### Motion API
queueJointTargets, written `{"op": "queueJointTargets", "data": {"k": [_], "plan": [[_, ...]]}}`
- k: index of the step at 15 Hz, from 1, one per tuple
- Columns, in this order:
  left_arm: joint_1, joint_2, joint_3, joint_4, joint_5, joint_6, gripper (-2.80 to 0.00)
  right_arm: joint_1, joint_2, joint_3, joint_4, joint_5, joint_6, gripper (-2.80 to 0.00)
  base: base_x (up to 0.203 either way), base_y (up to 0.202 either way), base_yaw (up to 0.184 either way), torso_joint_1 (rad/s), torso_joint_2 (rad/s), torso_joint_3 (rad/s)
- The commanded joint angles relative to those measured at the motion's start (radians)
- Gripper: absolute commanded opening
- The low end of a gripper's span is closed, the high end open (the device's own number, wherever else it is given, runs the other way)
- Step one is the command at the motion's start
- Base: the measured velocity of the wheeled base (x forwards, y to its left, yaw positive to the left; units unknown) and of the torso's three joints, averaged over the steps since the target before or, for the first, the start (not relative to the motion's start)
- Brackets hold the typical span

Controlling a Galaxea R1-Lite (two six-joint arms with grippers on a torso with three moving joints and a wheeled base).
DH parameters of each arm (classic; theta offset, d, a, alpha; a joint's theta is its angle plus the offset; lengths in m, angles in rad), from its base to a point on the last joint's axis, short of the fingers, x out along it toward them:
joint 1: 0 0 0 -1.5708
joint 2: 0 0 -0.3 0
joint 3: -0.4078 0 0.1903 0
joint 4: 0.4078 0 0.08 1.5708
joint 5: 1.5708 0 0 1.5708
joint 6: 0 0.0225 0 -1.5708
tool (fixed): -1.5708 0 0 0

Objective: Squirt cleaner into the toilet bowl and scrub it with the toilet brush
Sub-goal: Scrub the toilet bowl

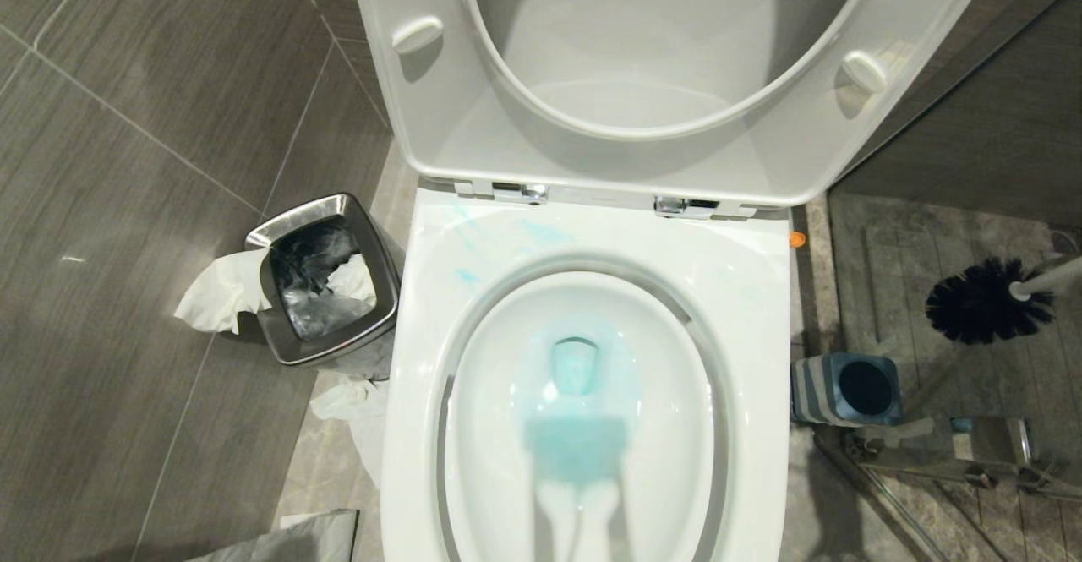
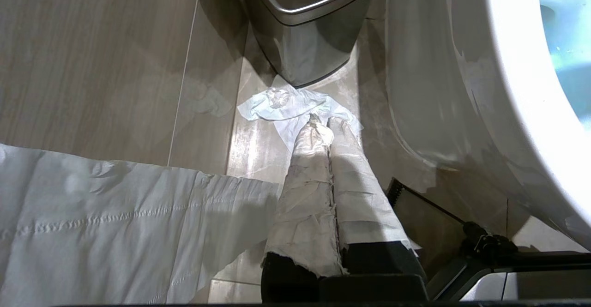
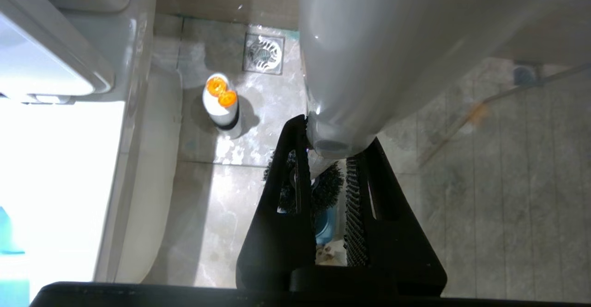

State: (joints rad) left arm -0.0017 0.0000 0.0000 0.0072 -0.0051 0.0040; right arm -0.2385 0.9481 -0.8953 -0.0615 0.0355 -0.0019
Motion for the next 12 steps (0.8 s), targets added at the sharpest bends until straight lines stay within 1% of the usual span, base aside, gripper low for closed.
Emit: {"op": "queueJointTargets", "data": {"k": [1,5,7,12], "plan": [[0.000,0.002,0.003,0.000,0.001,-0.002,-2.80,0.001,-0.017,-0.005,0.001,0.000,0.000,-2.80,0.000,0.000,0.000,0.000,0.00,0.000],[0.000,0.002,0.003,0.000,0.001,-0.002,-2.80,-0.001,-0.027,-0.026,0.028,-0.016,0.002,-2.80,0.000,0.000,0.000,0.003,0.00,0.147],[0.000,0.002,0.003,0.000,0.001,-0.002,-2.80,0.000,-0.030,-0.028,0.028,-0.027,0.026,-2.80,0.000,0.000,0.000,0.003,0.00,0.194],[0.000,0.002,0.003,0.000,0.001,-0.002,-2.80,0.001,-0.020,-0.055,0.029,-0.028,0.033,-2.80,0.000,0.000,0.000,0.002,0.00,0.201]]}}
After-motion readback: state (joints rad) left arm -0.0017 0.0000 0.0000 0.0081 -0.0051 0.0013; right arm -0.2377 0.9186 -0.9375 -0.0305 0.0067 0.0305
